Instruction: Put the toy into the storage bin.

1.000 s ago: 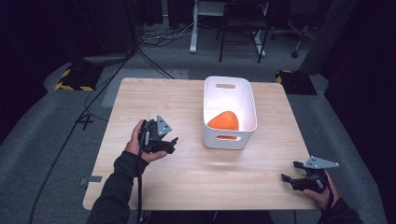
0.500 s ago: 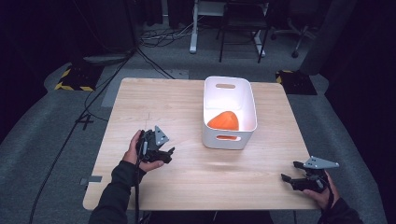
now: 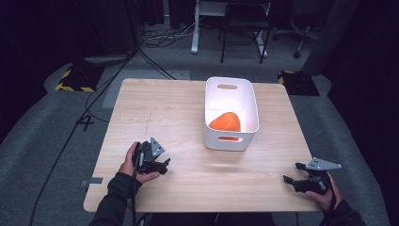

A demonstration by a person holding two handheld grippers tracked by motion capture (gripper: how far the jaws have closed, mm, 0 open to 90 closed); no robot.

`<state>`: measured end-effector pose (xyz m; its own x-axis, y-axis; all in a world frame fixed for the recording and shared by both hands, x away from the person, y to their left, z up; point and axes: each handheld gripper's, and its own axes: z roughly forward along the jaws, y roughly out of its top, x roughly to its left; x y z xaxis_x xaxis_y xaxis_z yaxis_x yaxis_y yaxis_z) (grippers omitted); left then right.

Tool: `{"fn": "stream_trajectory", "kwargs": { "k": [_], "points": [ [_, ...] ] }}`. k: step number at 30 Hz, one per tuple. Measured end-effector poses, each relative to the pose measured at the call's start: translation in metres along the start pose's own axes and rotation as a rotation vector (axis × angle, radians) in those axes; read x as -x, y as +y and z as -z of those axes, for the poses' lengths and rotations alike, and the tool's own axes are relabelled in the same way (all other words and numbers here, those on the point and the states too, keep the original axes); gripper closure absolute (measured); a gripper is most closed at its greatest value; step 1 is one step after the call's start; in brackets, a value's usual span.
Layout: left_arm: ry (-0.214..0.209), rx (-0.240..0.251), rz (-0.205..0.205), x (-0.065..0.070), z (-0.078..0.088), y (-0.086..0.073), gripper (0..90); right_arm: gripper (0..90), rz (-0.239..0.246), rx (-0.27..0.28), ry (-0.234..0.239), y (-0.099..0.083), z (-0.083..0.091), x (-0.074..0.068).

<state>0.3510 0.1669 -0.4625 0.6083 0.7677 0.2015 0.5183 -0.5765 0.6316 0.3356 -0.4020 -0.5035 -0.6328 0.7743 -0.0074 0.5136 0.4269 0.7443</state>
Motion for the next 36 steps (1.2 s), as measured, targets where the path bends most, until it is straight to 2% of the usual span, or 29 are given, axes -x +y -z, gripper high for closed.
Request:
{"fn": "stream_trajectory", "kwargs": {
  "k": [5,9,10,14,18,19,25,31,33,36],
  "points": [
    [0.013,-0.002,0.01,0.001,-0.001,-0.009,17.1,16.8,0.001,-0.001,0.001,0.0,0.0,0.0],
    [0.002,-0.016,0.005,0.002,-0.002,-0.015,16.9,16.8,0.0,0.0,0.001,0.0,0.0,0.0],
    [0.01,-0.006,0.015,0.003,-0.003,-0.017,16.9,16.8,0.0,0.0,0.001,0.0,0.0,0.0],
    [-0.004,-0.012,0.037,0.002,-0.003,-0.022,16.8,16.8,0.0,0.0,0.0,0.0,0.0,0.0],
    [-0.011,-0.006,0.045,0.003,-0.002,-0.028,16.6,16.8,0.0,0.0,0.0,0.0,0.0,0.0],
    [-0.002,-0.003,0.044,0.003,-0.002,-0.029,16.5,16.8,0.001,0.0,0.0,0.0,0.0,0.0],
    [-0.025,0.0,0.08,0.003,-0.002,-0.039,16.4,16.8,0.001,0.001,0.0,0.0,0.0,0.0],
    [-0.02,0.015,0.107,0.002,0.001,-0.048,16.4,16.8,0.003,0.001,0.0,0.0,0.0,0.0],
    [-0.036,0.015,0.121,0.002,0.002,-0.05,16.4,16.8,0.004,0.001,0.0,0.0,0.0,0.0],
    [-0.037,0.018,0.134,0.001,0.003,-0.054,16.4,16.8,0.001,0.001,0.0,0.0,0.0,0.0]
  ]
}}
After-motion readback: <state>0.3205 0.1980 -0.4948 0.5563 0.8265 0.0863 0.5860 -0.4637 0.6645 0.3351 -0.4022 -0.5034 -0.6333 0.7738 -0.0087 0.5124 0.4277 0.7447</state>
